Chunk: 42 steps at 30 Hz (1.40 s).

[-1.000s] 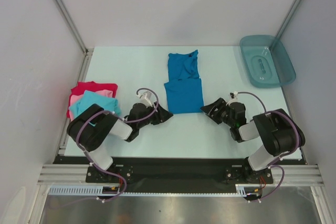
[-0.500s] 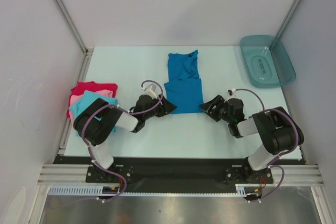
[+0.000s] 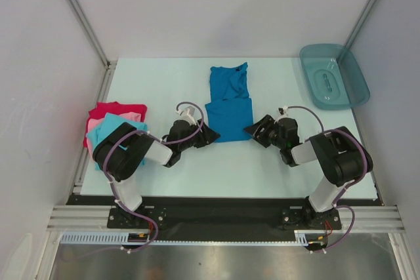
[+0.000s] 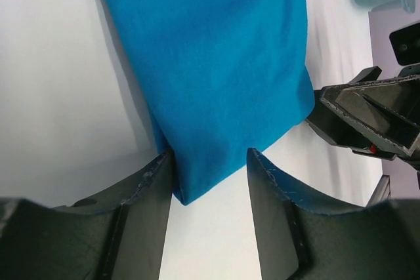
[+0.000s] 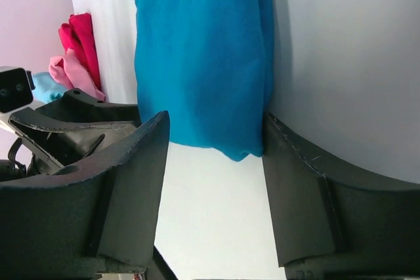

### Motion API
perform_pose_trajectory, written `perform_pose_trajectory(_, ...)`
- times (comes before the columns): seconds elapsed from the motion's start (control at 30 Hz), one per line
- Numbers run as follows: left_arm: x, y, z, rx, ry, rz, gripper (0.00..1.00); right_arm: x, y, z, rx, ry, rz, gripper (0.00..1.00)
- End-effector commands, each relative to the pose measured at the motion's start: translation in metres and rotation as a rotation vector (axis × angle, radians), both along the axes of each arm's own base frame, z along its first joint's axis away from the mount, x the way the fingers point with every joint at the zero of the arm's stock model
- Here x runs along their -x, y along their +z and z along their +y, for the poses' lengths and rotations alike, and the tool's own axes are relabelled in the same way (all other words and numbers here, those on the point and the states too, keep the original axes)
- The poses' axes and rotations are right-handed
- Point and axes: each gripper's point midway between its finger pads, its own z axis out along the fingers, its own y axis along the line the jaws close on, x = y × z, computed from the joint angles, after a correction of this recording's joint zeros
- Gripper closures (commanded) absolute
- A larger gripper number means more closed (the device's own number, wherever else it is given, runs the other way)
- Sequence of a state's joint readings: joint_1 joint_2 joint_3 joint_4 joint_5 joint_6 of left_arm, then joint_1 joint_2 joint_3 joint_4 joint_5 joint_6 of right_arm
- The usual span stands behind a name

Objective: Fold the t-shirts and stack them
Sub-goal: Fold the tshirt

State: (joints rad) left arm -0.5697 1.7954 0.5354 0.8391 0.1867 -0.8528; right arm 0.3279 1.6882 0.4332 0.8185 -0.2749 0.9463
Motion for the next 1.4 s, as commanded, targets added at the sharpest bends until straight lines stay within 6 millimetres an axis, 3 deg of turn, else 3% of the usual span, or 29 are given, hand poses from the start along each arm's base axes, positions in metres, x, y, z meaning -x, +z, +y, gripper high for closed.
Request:
perform_pose_trajectory(0.0,-0.002,0.003,0.005,-0.027,0.001,-0.03,0.47,-0.01,0.008,0.005,0.002,-0.003,-0.025,0.4)
perform_pose_trajectory(0.1,-0.004,0.006,0.004,-0.03,-0.001,-0.04,0.59,-0.009,0.009,0.004,0.012,-0.006,-0.03,0.48)
perform_pose_trajectory(0.13,-0.004,0.007,0.003,-0.03,-0.008,-0.043,0.71,-0.009,0.013,0.003,0.013,-0.008,-0.039,0.51)
perform_pose_trajectory(0.2,-0.003,0.007,0.003,-0.031,-0.012,-0.045,0.83,-0.007,0.012,0.0,0.031,-0.011,-0.037,0.67)
perform_pose_trajectory(0.23,-0.002,0.007,0.004,-0.031,-0.015,-0.048,0.93,-0.006,0.012,-0.001,0.036,-0.012,-0.035,0.76)
perform_pose_trajectory(0.27,-0.001,0.008,0.004,-0.033,-0.016,-0.05,0.97,-0.006,0.014,-0.002,0.036,-0.015,-0.04,0.93)
perform_pose_trajectory(0.3,0.0,0.009,0.005,-0.033,-0.016,-0.053,1.0,-0.003,0.012,-0.003,0.039,-0.015,-0.033,1.0)
perform_pose_trajectory(0.5,0.015,0.024,0.013,-0.051,-0.015,-0.086,1.0,0.011,0.022,-0.007,0.029,-0.022,-0.043,1.0)
perform_pose_trajectory(0.63,0.034,0.035,0.018,-0.087,-0.012,-0.102,1.0,0.033,0.026,-0.011,0.081,-0.023,-0.025,1.0)
perform_pose_trajectory(0.67,0.044,0.044,0.016,-0.091,-0.023,-0.107,1.0,0.041,0.021,-0.016,0.108,-0.04,0.011,1.0)
perform_pose_trajectory(0.7,0.048,0.045,0.019,-0.109,-0.006,-0.11,1.0,0.045,0.034,-0.017,0.099,-0.045,-0.017,1.0)
perform_pose_trajectory(0.73,0.055,0.048,0.019,-0.121,-0.006,-0.111,1.0,0.053,0.035,-0.017,0.104,-0.039,-0.015,1.0)
perform_pose_trajectory(0.77,0.071,0.041,0.018,-0.164,-0.026,-0.087,1.0,0.063,0.028,-0.022,0.134,-0.05,0.024,1.0)
perform_pose_trajectory(0.8,0.078,0.058,0.016,-0.143,-0.027,-0.122,1.0,0.068,0.044,-0.022,0.117,-0.051,-0.018,1.0)
perform_pose_trajectory(0.87,0.095,0.053,0.024,-0.192,-0.006,-0.093,1.0,0.084,0.043,-0.021,0.121,-0.038,0.002,1.0)
perform_pose_trajectory(0.9,0.109,0.059,0.018,-0.181,-0.033,-0.101,1.0,0.093,0.039,-0.025,0.139,-0.045,0.031,1.0)
perform_pose_trajectory(0.93,0.116,0.074,0.019,-0.144,-0.021,-0.118,1.0,0.099,0.05,-0.025,0.123,-0.044,0.001,1.0)
perform_pose_trajectory(1.0,0.128,0.075,0.027,-0.176,-0.007,-0.112,1.0,0.113,0.05,-0.027,0.13,-0.047,0.016,1.0)
perform_pose_trajectory(1.2,0.129,0.113,0.044,-0.203,0.041,-0.162,1.0,0.122,0.074,-0.027,0.131,-0.048,-0.013,1.0)
perform_pose_trajectory(1.33,0.115,0.121,0.047,-0.275,0.078,-0.194,1.0,0.11,0.078,-0.02,0.147,-0.039,-0.022,1.0)
perform_pose_trajectory(1.37,0.109,0.114,0.045,-0.307,0.083,-0.185,1.0,0.105,0.073,-0.017,0.16,-0.032,-0.009,1.0)
